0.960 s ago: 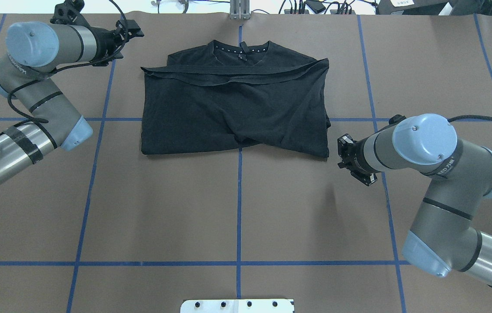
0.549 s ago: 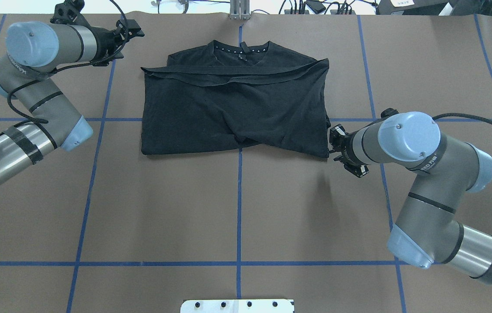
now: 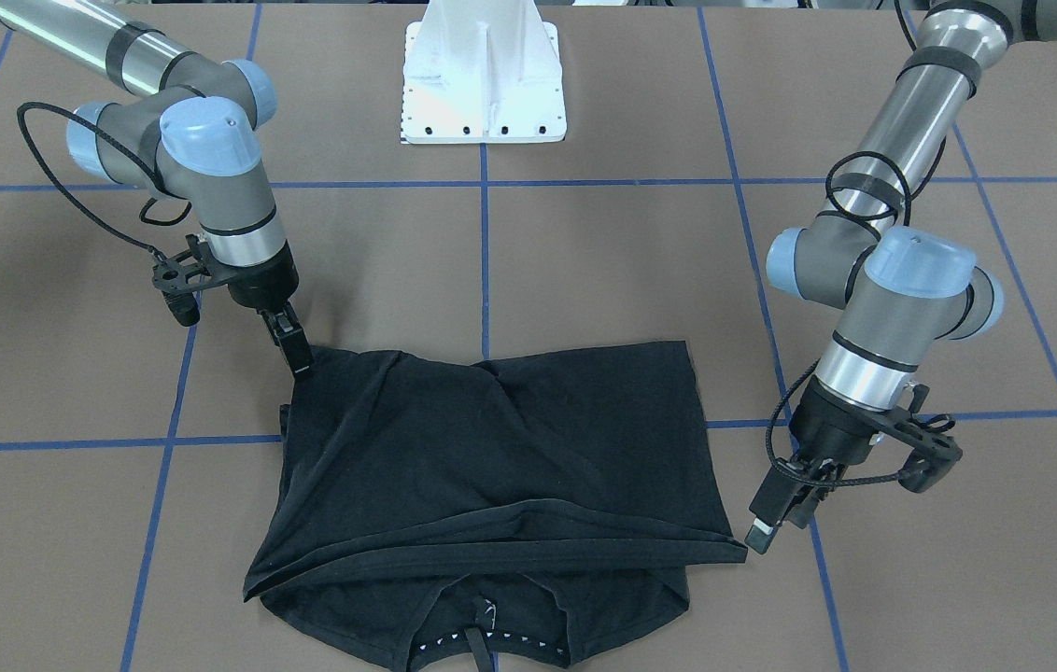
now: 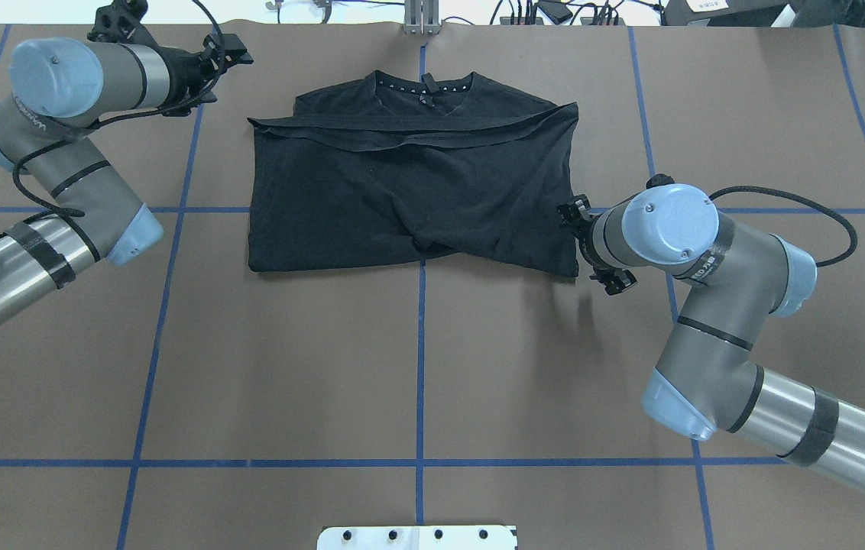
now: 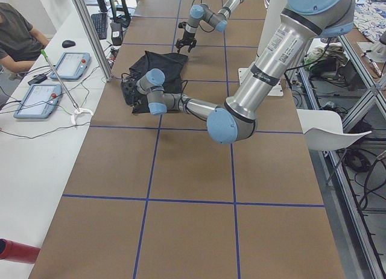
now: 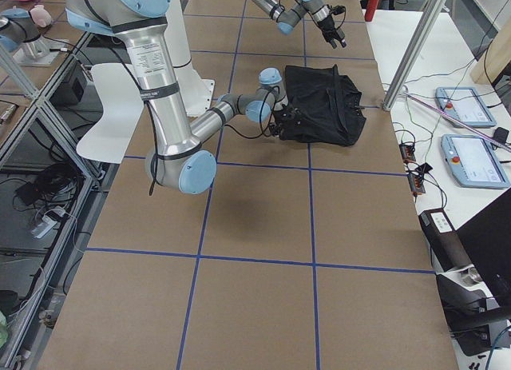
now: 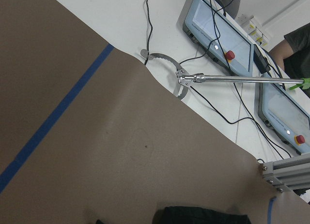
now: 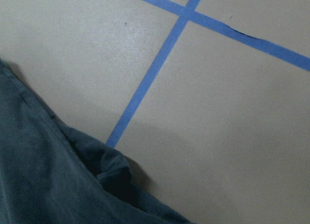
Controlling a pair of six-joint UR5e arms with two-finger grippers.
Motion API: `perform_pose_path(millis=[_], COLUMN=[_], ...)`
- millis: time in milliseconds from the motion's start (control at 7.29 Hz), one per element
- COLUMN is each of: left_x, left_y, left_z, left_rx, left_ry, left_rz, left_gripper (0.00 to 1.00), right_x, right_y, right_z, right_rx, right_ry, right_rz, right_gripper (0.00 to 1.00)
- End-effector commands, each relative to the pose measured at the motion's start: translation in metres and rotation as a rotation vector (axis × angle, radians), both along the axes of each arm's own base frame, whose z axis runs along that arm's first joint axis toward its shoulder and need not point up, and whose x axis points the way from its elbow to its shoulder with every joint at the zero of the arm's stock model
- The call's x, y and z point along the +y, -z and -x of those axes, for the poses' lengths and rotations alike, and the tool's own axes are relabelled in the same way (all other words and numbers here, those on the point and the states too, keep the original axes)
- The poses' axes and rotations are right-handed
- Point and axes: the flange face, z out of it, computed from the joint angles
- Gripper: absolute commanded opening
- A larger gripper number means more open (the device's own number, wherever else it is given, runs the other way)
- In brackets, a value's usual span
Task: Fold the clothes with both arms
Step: 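Move the right gripper to the folded shirt's side edge nearest it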
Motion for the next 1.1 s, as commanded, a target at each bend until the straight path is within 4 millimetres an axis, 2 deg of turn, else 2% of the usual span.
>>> perform_pose_path(millis=[0,137,411,549,686,960], left_x=[0.002,0.003,0.003,0.004,0.004,0.004], left_y=[-0.006,-0.006,-0.007,-0.008,-0.007,-0.007], left_z=[0.000,0.001,0.000,-0.001,-0.001,-0.002], left_rx=[-0.005,-0.004,-0.005,-0.005,-0.005,-0.005], left_ry=[0.000,0.001,0.000,-0.002,-0.003,-0.003], left_rz=[0.006,0.004,0.006,0.006,0.006,0.006], left_gripper=[0.99,0.99,0.99,0.99,0.99,0.99], right_x=[-0.011,-0.014,-0.012,-0.011,-0.011,-0.008], right_y=[0.000,-0.007,-0.011,-0.010,-0.009,-0.016], right_z=[0.015,0.021,0.022,0.021,0.020,0.016], right_rx=[-0.035,-0.022,-0.018,-0.020,-0.025,-0.017], right_ry=[-0.005,-0.003,0.001,0.001,0.001,0.007], right_rz=[-0.027,-0.017,-0.011,-0.013,-0.011,-0.005], right_gripper=[0.95,0.94,0.88,0.78,0.03,0.00])
